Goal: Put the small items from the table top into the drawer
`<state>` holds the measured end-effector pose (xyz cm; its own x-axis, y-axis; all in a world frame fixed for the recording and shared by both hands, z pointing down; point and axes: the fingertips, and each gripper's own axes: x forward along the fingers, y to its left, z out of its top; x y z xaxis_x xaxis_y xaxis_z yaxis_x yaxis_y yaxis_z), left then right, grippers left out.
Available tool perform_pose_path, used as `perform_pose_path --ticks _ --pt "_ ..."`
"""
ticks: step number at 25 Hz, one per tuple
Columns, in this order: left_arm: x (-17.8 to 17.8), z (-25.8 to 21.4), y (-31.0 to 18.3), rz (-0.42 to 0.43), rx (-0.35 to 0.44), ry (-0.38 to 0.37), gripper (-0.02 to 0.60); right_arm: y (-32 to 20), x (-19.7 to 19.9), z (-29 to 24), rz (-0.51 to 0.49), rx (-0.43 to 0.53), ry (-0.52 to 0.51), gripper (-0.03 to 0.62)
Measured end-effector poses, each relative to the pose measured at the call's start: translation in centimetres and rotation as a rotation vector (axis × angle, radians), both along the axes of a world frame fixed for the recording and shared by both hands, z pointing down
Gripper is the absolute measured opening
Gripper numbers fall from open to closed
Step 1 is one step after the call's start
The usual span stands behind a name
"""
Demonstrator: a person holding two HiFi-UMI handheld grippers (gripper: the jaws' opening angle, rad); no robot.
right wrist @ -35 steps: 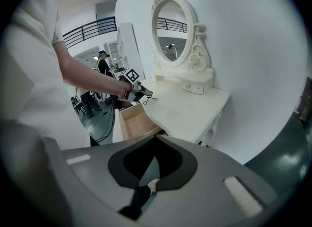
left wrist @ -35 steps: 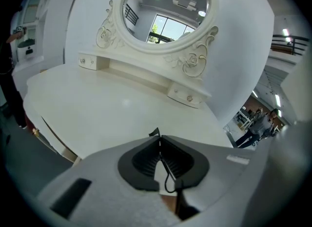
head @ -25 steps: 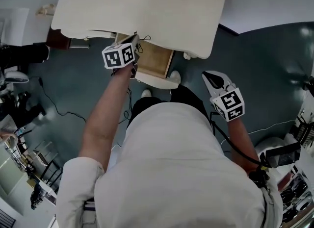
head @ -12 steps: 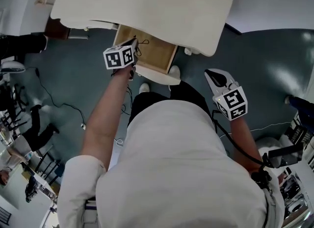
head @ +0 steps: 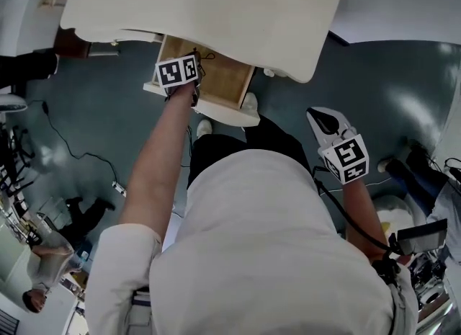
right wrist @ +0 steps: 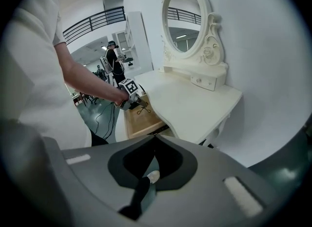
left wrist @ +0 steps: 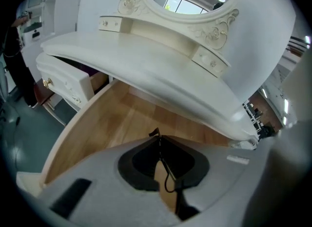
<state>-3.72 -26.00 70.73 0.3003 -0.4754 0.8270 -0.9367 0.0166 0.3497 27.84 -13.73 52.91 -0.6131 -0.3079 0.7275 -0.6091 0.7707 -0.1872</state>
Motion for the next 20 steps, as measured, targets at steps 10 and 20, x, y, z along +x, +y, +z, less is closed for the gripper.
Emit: perform_pose_path --ticks 10,20 --pt "0.7 3.5 -1.3 0.000 -0.066 -0.015 0.015 -1.1 1.3 0.1 0.020 -0.020 0.029 0.002" --pt "1.1 4.5 -1.0 0.006 -0.083 -0.023 0.020 -1.1 1.2 0.4 0.020 -0.028 0.023 0.002"
